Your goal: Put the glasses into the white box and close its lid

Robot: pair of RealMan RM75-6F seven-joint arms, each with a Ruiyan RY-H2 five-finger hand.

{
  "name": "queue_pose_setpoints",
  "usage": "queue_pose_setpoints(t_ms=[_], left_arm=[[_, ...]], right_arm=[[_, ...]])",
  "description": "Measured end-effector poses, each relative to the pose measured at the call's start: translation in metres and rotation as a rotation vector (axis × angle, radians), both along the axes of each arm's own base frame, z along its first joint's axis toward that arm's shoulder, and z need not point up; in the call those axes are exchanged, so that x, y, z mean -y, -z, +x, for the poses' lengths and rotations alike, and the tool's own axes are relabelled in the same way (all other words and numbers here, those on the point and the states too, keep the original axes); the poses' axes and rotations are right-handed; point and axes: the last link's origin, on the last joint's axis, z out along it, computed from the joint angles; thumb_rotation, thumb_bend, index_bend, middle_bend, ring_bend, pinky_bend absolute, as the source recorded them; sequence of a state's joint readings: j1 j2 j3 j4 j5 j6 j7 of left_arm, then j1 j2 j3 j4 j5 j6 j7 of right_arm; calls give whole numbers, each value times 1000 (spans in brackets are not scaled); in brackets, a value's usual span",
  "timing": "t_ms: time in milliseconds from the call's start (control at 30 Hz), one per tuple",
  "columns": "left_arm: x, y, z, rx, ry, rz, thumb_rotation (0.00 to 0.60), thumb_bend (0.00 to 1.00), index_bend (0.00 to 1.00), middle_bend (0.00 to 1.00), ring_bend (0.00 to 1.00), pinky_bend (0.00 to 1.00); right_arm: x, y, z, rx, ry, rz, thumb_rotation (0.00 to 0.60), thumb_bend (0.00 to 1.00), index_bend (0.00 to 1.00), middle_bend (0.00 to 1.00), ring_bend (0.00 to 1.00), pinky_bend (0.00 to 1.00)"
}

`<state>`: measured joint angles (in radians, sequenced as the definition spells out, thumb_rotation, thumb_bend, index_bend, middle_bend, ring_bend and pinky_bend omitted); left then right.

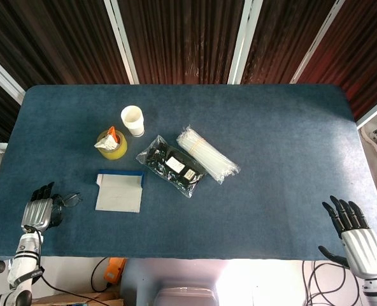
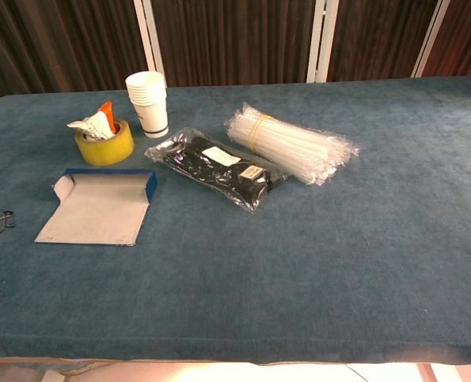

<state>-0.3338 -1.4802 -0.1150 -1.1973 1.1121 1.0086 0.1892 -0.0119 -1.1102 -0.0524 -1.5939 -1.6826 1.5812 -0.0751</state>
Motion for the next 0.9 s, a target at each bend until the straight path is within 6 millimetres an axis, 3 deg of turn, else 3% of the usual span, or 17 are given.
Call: queue_pose_setpoints(t_ms=[200,400,900], left_arm=[[4,-4,9,42,22,-38,600,357,443,42,0,94],[4,-5,18,93,72,3,600,364,519,83,2,98],[0,0,11,58,68,-13,600,408,624,106,4,93]], right_arm=[[0,1,0,-6,2,6,600,278,0,0,0,0],[0,1,0,-8,3,10,600,278,0,0,0,0],[-1,0,0,-6,4,12,600,278,0,0,0,0]])
